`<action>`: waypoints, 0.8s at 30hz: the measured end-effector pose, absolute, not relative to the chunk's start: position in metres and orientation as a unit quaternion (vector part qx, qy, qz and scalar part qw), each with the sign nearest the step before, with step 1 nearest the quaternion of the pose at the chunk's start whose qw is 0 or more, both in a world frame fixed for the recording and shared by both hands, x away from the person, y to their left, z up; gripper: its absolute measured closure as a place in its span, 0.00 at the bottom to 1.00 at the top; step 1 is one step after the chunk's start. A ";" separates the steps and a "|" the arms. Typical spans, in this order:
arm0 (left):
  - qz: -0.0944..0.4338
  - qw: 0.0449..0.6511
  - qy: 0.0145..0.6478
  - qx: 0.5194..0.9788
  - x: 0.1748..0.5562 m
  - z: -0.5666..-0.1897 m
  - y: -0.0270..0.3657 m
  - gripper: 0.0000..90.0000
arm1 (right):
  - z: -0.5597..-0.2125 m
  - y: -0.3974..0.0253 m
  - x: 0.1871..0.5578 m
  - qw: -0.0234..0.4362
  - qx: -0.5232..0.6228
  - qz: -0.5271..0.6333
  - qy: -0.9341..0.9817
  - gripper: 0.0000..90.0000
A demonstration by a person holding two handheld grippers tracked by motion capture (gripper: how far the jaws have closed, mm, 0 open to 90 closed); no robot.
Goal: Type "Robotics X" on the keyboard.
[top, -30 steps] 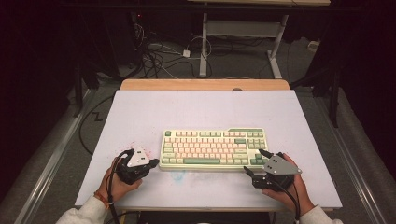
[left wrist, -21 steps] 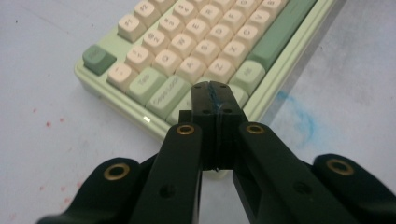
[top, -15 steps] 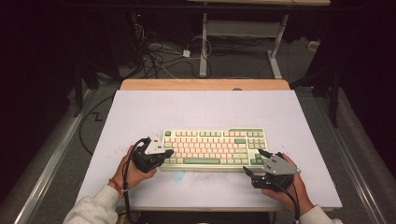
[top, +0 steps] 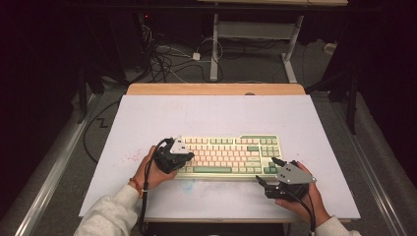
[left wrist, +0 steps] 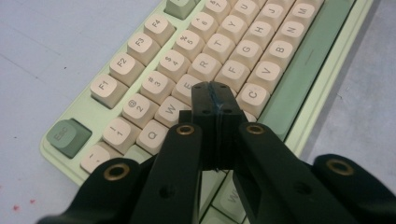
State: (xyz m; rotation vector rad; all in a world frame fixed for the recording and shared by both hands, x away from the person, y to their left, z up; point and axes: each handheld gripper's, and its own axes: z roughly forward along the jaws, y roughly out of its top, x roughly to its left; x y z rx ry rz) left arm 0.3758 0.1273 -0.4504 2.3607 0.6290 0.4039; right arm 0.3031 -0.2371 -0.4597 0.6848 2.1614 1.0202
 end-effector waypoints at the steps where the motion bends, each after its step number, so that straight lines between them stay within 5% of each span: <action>1: 0.154 0.325 0.241 0.901 0.377 -0.451 0.126 0.98 | -0.460 -0.237 0.303 0.323 0.259 0.388 0.823 0.26; 24: 0.156 0.302 0.235 0.911 0.386 -0.457 0.120 0.98 | -0.461 -0.236 0.304 0.318 0.258 0.385 0.827 0.26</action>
